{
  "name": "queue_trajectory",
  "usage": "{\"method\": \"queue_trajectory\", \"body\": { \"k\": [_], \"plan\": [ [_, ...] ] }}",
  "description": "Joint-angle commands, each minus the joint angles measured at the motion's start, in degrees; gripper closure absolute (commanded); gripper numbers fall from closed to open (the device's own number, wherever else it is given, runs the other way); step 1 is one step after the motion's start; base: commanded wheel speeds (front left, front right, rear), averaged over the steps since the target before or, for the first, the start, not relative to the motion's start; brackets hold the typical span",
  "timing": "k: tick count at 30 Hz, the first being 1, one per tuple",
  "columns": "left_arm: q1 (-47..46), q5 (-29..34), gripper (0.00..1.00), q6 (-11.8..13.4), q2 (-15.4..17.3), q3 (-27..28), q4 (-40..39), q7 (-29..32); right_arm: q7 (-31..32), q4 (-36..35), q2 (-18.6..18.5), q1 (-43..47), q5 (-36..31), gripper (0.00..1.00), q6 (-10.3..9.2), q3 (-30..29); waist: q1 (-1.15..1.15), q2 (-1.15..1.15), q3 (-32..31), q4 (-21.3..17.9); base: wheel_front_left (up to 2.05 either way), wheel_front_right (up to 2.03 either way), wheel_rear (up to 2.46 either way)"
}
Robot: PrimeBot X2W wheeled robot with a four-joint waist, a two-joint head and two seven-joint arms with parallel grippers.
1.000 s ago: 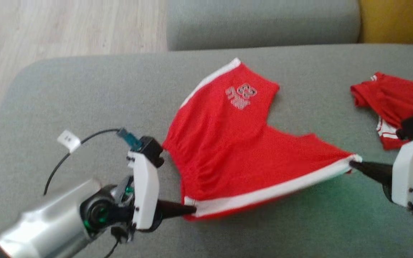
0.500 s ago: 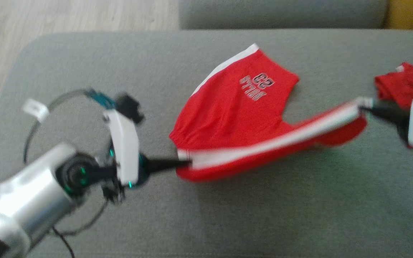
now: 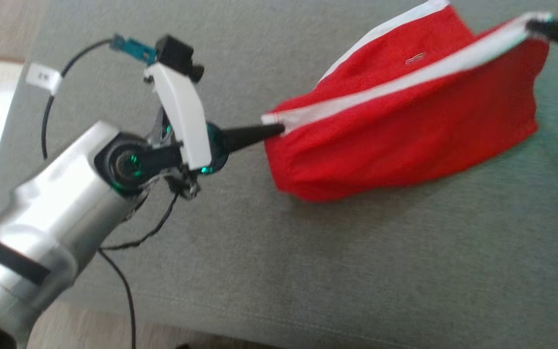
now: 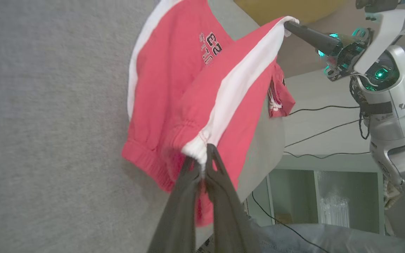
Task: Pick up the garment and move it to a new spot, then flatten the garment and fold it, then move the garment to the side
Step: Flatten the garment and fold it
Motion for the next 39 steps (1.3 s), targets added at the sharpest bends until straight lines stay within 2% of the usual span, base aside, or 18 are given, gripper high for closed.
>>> {"method": "queue_trajectory", "body": {
  "k": [1, 12, 22, 23, 24, 25, 26, 31, 35, 38, 39],
  "plan": [
    [-3.8, 0.7, 1.00, -0.4, 1.4, 3.3, -0.7, -0.6, -0.2, 0.0, -0.4, -1.5, -0.9, 1.00, 0.42, -1.0, 0.00, 0.00, 3.3, 3.1, 0.00, 0.00, 0.00],
    [-5.0, 4.2, 1.00, -0.4, -1.3, 5.0, -0.5, -3.4, -3.4, 7.7, 2.2, -6.8, -3.4, 1.00, 0.42, -0.5, 0.00, 0.00, 8.0, 6.4, 0.00, 0.00, 0.00],
    [-5.2, 7.0, 1.00, -0.4, -2.1, 5.2, 1.0, -5.8, -8.7, 9.3, 3.5, -8.3, -3.7, 1.00, 0.42, 0.2, 0.00, 0.00, 10.1, 7.4, 0.00, 0.00, 0.00],
    [-5.3, 7.1, 1.00, -0.4, -2.2, 5.2, 1.3, -6.0, -9.1, 9.7, 3.8, -8.3, -3.6, 0.81, 0.42, 0.3, 0.00, 0.00, 10.2, 7.4, 0.00, 0.00, 0.00],
    [-5.4, 7.3, 0.88, -0.4, -2.3, 5.2, 1.5, -6.1, -9.4, 10.0, 4.1, -8.2, -3.5, 0.49, 0.42, 0.5, 0.00, 0.00, 10.2, 7.3, 0.00, 0.00, 0.00],
    [-5.4, 7.3, 0.45, -0.4, -2.5, 5.2, 1.8, -6.2, -9.6, 10.3, 4.5, -8.1, -3.4, 0.00, 0.42, 0.7, 0.00, 0.00, 10.2, 7.2, 0.00, 0.00, 0.00],
    [-5.4, 7.4, 0.00, -0.4, -2.6, 5.2, 2.2, -6.3, -9.9, 10.5, 4.8, -7.9, -3.2, 0.00, 0.42, 0.9, 0.00, 0.00, 10.1, 7.0, 0.00, 0.00, 0.00],
    [-5.8, 8.7, 0.00, -0.4, -2.4, 4.2, 4.7, -5.7, -12.1, 10.6, 6.5, -6.1, -1.4, 0.00, 0.42, 1.4, 0.00, 0.00, 8.2, 6.3, 0.00, 0.00, 0.00],
    [-6.9, 12.8, 0.00, -0.4, -0.4, 2.6, 5.5, -7.2, -17.1, 7.8, 6.8, -4.0, -0.2, 0.00, 0.42, 1.2, 0.00, 0.00, 5.6, 5.5, 0.00, 0.00, 0.00],
    [-7.7, 18.8, 0.00, -0.4, 2.2, 1.2, 5.4, -11.8, -23.7, 5.9, 6.0, -2.2, 0.1, 0.00, 0.42, 0.2, 0.00, 0.00, 3.6, 5.0, 0.00, 0.00, 0.00],
    [-7.5, 22.5, 0.00, -0.3, 3.3, 1.6, 5.3, -17.3, -28.7, 5.6, 5.3, -0.7, -0.8, 0.00, 0.42, 0.2, 0.00, 0.00, 2.4, 4.8, 0.00, 0.00, 0.00]
  ]
}}
